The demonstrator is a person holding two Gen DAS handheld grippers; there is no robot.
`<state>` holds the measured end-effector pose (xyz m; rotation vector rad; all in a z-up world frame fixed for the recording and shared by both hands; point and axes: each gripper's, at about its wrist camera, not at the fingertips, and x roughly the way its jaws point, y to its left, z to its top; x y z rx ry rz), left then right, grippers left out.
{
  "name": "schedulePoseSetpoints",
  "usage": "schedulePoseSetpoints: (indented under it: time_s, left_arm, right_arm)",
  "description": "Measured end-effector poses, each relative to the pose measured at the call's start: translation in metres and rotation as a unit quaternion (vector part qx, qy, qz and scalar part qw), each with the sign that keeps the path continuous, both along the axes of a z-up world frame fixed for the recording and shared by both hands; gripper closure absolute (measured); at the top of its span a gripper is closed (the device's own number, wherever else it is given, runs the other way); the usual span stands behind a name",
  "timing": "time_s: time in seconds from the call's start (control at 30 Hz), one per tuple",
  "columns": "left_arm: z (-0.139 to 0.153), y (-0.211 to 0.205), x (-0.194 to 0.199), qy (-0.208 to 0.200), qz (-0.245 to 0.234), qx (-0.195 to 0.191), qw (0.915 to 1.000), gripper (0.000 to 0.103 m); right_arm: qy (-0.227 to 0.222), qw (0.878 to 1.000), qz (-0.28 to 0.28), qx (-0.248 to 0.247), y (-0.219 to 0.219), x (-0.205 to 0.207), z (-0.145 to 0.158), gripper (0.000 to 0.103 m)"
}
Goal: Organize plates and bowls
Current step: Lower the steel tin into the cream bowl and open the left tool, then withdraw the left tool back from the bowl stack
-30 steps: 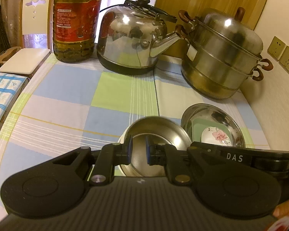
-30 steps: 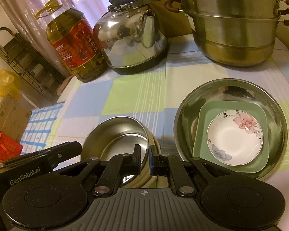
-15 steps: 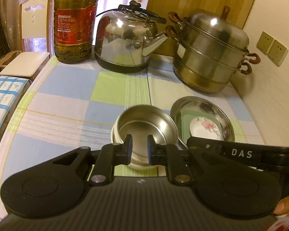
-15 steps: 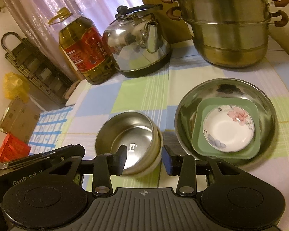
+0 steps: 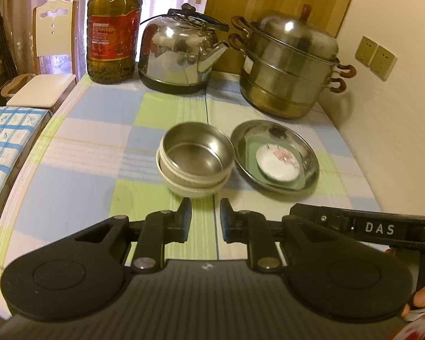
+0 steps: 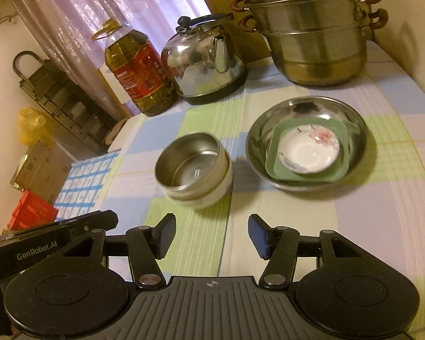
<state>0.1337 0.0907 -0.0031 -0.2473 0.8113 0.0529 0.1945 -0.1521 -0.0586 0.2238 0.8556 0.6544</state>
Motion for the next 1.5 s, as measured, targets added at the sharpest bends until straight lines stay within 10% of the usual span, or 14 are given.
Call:
schedulePoseSetpoints:
  time_s: [1.5]
  left_arm:
    - [-0.014, -0.097, -0.119, 0.040, -0.027, 0.007, 0.9988, 0.084]
  right_arm:
    - [0.040, 0.999, -0.008, -0.031, -0.109, -0.124, -0.027, 0.042]
